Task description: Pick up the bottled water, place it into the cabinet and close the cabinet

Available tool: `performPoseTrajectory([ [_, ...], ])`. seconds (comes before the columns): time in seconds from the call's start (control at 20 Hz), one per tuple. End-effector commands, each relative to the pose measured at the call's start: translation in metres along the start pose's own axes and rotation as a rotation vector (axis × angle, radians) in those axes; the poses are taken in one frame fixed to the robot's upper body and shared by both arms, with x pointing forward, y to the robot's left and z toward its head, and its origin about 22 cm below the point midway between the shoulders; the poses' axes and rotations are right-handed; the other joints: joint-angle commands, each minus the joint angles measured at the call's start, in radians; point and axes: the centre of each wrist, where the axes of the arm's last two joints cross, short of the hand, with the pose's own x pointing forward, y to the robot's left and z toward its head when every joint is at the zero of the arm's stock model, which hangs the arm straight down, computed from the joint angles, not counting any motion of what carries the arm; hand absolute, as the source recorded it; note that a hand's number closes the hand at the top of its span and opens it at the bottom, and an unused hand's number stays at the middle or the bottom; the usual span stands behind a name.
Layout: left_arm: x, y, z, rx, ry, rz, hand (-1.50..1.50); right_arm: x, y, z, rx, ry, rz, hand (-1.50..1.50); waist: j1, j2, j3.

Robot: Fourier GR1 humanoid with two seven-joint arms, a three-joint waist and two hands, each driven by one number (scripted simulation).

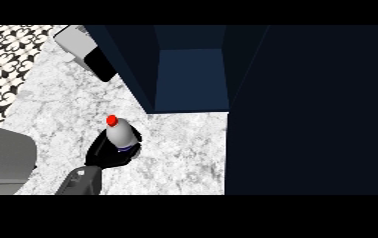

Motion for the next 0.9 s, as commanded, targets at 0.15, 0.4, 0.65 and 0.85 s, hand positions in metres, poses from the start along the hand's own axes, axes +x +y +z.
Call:
performPoseTrajectory([
  [0.15,-0.003,0.002,0.002,-0.009,-0.080,0.071,1.50,0.035,0.025,-0.008,0.033,-0.083,-0.009,-1.50,0.014,-0.001,0.001],
  [0.4,0.002,0.043,0.050,0.417,-0.238,0.065,1.50,0.030,0.017,0.003,0.021,-0.057,0.010,-1.50,0.011,-0.004,-0.001],
  [0.65,0.008,0.047,0.052,0.434,-0.346,0.013,1.50,0.033,0.017,0.005,0.028,-0.070,0.000,-1.50,0.014,-0.005,0.002],
  [0.85,0.015,0.034,0.032,0.377,-0.332,-0.038,1.50,0.045,0.038,0.000,0.021,-0.072,-0.009,-1.50,0.019,-0.006,0.002],
])
